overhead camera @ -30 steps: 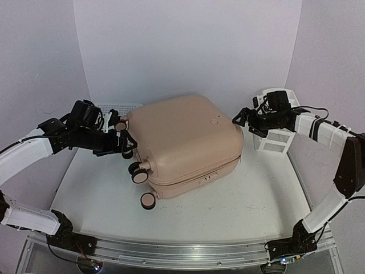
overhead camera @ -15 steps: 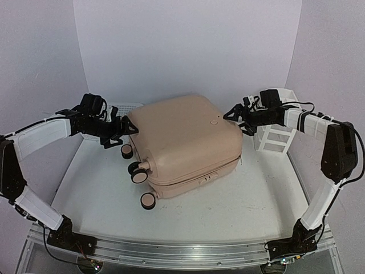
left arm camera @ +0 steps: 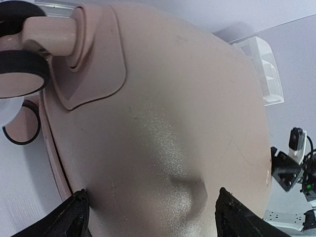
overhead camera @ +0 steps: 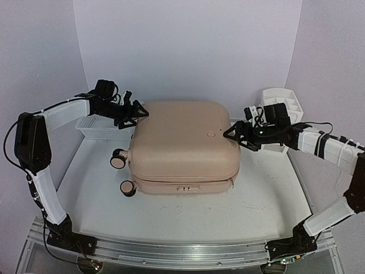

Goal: Open, take out, and arrange the luggage

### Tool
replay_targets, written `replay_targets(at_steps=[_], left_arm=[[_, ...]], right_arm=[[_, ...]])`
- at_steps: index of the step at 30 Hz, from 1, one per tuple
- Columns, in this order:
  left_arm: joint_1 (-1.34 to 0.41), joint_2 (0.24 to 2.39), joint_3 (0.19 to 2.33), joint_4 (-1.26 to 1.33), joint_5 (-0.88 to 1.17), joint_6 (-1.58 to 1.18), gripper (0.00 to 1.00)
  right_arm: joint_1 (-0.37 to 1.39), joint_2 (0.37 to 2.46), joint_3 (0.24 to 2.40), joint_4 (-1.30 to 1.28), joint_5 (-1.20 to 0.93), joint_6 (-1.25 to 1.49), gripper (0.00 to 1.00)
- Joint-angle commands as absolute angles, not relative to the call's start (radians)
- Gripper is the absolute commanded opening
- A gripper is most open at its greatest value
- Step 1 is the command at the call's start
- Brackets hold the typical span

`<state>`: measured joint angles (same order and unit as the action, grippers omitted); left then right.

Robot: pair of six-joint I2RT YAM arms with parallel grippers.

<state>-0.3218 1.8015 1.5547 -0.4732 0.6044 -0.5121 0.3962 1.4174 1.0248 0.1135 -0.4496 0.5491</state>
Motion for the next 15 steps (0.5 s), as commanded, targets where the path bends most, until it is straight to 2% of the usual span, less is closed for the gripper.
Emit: replay_targets(at_steps=[1,7,15], left_arm=[[-0.364,1.939,1.725,-0.400,0.841,-0.465,0.88],[-0.406,2.110,1.973,-0.503,0.839,-0.421,0.88],[-0.445,2.252,2.230,-0.568,0.707,-0.417,0.90]], right_arm=[[0.587,1.305,0.879,0.029,-0.493,0.599,0.89],[0.630,1.167,0.783,0.027,-0.376,0.643,0.89],[0.642,1.135,0.741,-0.012,-0.321,0.628,0.90]])
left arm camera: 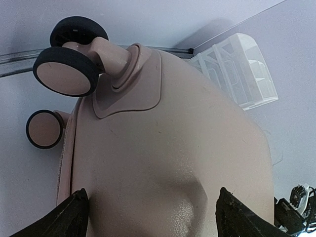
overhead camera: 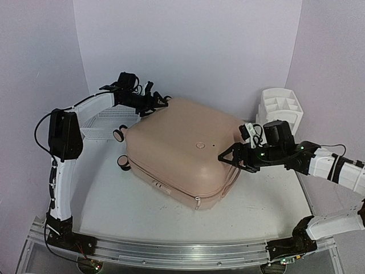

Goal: Open, take out, and arrange the luggage

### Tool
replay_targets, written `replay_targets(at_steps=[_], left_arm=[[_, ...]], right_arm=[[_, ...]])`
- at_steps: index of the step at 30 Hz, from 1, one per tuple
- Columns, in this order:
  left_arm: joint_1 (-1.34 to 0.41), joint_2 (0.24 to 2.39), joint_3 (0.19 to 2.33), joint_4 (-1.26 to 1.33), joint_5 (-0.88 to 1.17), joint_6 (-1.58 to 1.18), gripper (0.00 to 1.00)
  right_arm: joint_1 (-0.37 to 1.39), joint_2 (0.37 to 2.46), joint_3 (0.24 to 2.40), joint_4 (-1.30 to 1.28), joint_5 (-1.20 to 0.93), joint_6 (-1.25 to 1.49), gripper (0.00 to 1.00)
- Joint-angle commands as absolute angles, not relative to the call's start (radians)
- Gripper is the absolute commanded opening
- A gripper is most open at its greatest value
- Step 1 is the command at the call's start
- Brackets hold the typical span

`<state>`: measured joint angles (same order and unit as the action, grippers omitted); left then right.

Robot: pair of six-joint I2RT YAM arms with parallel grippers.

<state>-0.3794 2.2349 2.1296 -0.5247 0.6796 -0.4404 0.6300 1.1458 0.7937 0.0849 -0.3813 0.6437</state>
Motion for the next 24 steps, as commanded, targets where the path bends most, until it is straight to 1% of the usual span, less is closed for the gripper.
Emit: replay_targets(at_steps=[1,5,9,14,19,21,24], left_arm=[[-0.444,2.244,2.239,-0.579,0.683,-0.401,0.91],[-0.424,2.161,2.242,-0.639,0.612,-0.313,0.94],[-0.417,1.999,2.152,-0.686,0.506,-0.234,0.97],[-0.458,1.734,1.885,-0.685,0.418,-0.259,0.95],[-0.551,1.488,1.578,-0.675,0.306,-0.318,0.94],[-0.572,1.390,1.414,-0.643,0.300,-0.376,0.93],[-0.598,1.239,1.202,-0.556,0.310,-0.448,0.92]], right_arm=[[0.644,1.114,0.730,-0.031,-0.305,0.628,0.90],[0.646,1.039,0.694,-0.098,-0.253,0.611,0.91],[0.647,0.981,0.649,-0.136,-0.255,0.600,0.90],[0.676,0.929,0.575,-0.170,-0.193,0.583,0.82],[0.719,0.882,0.479,-0.087,-0.209,0.607,0.73],[0.755,0.861,0.440,-0.054,-0.179,0.627,0.68],[0.832,0.827,0.389,-0.009,-0.097,0.662,0.66]])
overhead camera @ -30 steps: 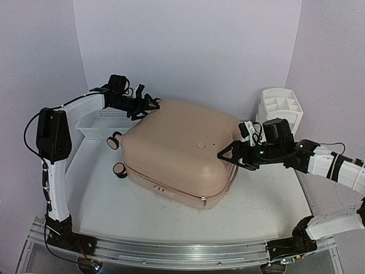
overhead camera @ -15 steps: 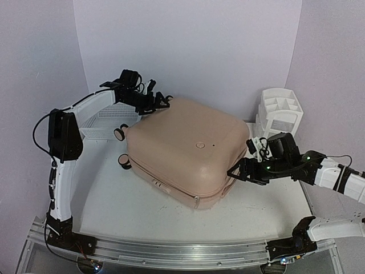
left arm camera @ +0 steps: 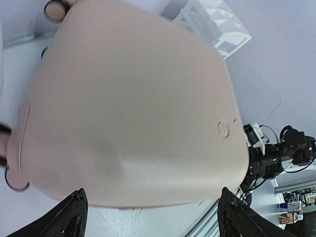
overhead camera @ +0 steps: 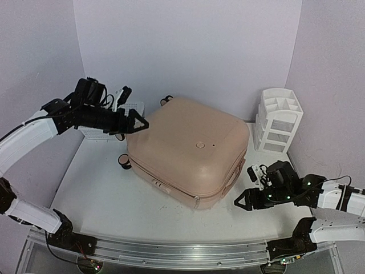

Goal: Open, take out, and arrange the luggage

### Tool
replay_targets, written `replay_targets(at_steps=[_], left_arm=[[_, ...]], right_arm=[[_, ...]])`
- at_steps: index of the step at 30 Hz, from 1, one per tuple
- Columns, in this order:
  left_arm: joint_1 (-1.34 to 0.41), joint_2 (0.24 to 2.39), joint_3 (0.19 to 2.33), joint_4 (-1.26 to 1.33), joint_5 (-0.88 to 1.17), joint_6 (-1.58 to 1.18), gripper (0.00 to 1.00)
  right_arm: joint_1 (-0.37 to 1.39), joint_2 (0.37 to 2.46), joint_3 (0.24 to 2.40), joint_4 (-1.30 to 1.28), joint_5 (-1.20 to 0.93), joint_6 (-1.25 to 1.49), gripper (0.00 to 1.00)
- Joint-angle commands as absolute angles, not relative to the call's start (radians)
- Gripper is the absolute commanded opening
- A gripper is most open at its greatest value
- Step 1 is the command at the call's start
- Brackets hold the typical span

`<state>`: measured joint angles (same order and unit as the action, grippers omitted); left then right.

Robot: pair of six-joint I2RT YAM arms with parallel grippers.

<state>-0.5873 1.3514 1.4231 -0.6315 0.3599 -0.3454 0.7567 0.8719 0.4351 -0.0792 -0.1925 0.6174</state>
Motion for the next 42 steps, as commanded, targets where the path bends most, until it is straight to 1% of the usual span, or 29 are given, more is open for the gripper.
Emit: replay_targets(at_steps=[1,5,10,14,19,24,27,29,34,38,39,42], left_arm=[[-0.605,1.192,1.142,-0.533,0.311,-0.464,0.92],[-0.615,1.039,0.962,-0.487,0.279,-0.495,0.91],[-0.616,0.914,0.849,-0.483,0.260,-0.499,0.91],[-0.616,0.874,0.815,-0.491,0.242,-0.500,0.91],[-0.615,0.871,0.813,-0.493,0.228,-0.500,0.91],[-0.615,0.892,0.825,-0.494,0.231,-0.479,0.91],[-0.615,0.899,0.827,-0.494,0.227,-0.470,0.91],[-0.615,0.902,0.830,-0.494,0.225,-0.462,0.91],[-0.615,0.906,0.834,-0.498,0.210,-0.439,0.91],[-0.615,0.908,0.837,-0.501,0.203,-0.423,0.91],[-0.615,0.907,0.837,-0.503,0.200,-0.420,0.91],[-0.615,0.905,0.836,-0.506,0.197,-0.416,0.92]], right_arm=[[0.862,0.820,0.378,0.015,-0.061,0.676,0.65],[0.983,0.849,0.371,0.070,0.086,0.716,0.63],[1.145,1.013,0.413,0.207,0.211,0.760,0.63],[1.280,1.138,0.469,0.340,0.363,0.768,0.63],[1.399,1.273,0.578,0.406,0.534,0.712,0.63],[1.431,1.376,0.647,0.411,0.633,0.719,0.63],[1.431,1.431,0.686,0.377,0.684,0.776,0.58],[1.431,1.473,0.730,0.321,0.722,0.829,0.53],[1.431,1.570,0.846,0.181,0.787,0.936,0.47],[1.431,1.611,0.903,0.075,0.840,1.034,0.37],[1.432,1.614,0.907,0.064,0.848,1.045,0.35],[1.431,1.618,0.914,0.041,0.864,1.062,0.26]])
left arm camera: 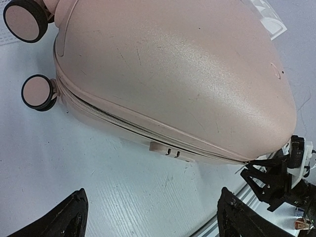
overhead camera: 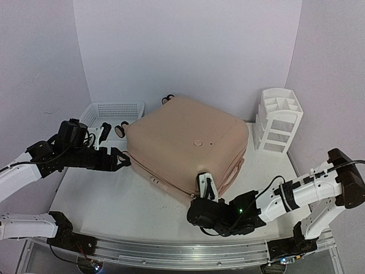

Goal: Open, take out, and arrange the luggage

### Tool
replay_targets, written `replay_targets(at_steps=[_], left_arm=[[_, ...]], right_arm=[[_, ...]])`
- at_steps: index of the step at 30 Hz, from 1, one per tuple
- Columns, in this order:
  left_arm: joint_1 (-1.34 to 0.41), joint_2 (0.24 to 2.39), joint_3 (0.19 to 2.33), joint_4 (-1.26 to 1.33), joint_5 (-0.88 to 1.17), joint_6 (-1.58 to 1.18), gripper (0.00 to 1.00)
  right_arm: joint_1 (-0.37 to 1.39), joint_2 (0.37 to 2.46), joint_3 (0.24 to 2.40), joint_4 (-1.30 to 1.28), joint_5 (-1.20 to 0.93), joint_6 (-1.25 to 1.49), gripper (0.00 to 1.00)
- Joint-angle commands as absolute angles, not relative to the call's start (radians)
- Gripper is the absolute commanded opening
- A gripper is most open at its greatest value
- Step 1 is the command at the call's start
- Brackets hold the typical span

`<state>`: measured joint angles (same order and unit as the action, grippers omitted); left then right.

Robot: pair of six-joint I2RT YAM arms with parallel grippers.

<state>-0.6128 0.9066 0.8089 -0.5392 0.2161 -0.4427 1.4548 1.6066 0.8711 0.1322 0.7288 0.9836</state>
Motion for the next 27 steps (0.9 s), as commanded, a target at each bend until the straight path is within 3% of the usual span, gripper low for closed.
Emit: replay_targets(at_steps=[1,4,8,20,23,27], left_arm=[[-0.615,0.904,0.836,-0.506,0.196,-0.415,0.92],[-0.615,0.902,0.834,-0.510,0.192,-0.412,0.91],[-0.616,0.899,0.829,-0.512,0.187,-0.408,0.91],[-0.616,0.914,0.837,-0.514,0.230,-0.404,0.92],[-0.615,0.935,0.839,-0.505,0.257,-0.411,0.92],[-0.615,0.939,0.826,-0.480,0.281,-0.434,0.92]], right_arm=[[1.431,1.620,0.916,0.025,0.870,1.074,0.23],[1.431,1.615,0.910,-0.018,0.890,1.123,0.08],[1.431,1.582,0.878,-0.031,0.891,1.133,0.00],[1.369,1.393,0.713,0.003,0.770,0.982,0.00],[1.368,1.377,0.663,0.149,0.699,0.904,0.33],[1.374,1.417,0.676,0.187,0.680,0.953,0.48]])
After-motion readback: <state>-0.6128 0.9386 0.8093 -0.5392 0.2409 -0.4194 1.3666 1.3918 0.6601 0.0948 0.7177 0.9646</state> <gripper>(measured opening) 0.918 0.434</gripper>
